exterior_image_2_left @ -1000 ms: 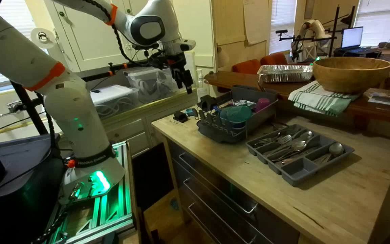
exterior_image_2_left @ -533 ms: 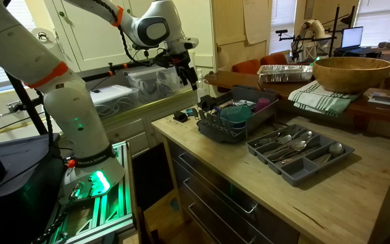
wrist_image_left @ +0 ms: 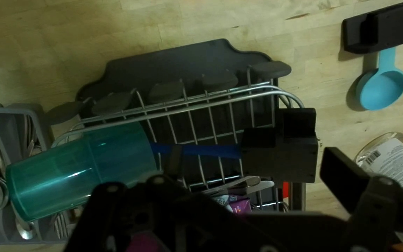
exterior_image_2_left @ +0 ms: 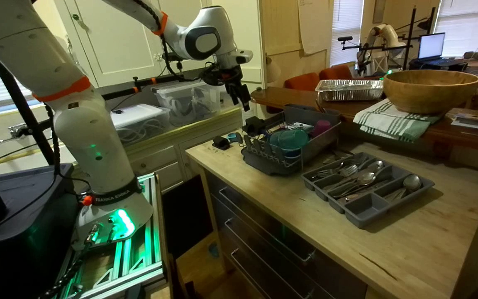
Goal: Move the blue object to the right
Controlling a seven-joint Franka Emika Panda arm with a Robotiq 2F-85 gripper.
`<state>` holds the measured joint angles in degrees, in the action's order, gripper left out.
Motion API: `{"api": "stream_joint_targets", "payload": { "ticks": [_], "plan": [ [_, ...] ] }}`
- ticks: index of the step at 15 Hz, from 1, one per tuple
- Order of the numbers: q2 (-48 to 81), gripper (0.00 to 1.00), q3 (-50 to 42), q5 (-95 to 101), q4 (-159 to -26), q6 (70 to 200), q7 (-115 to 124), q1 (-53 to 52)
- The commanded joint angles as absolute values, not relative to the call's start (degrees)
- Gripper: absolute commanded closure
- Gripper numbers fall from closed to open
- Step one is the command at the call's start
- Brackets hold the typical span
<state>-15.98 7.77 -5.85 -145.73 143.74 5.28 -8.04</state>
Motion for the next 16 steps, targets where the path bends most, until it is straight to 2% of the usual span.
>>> {"api": "stream_joint_targets", "payload": {
  "ticks": [1,6,12,16],
  "plan": [
    [-16.0,0.0,7.7,-5.8,-145.6,143.6,5.3,-8.1],
    [-6.6,0.0,9.2,-9.2,-139.1,146.4,7.5,-9.7],
    [6.5,0.0,10.6,-2.8,-127.9,145.3,20.1,-9.7],
    [13.5,0.0,10.6,-5.3,-120.7,142.1,17.7,-10.9]
  ]
}}
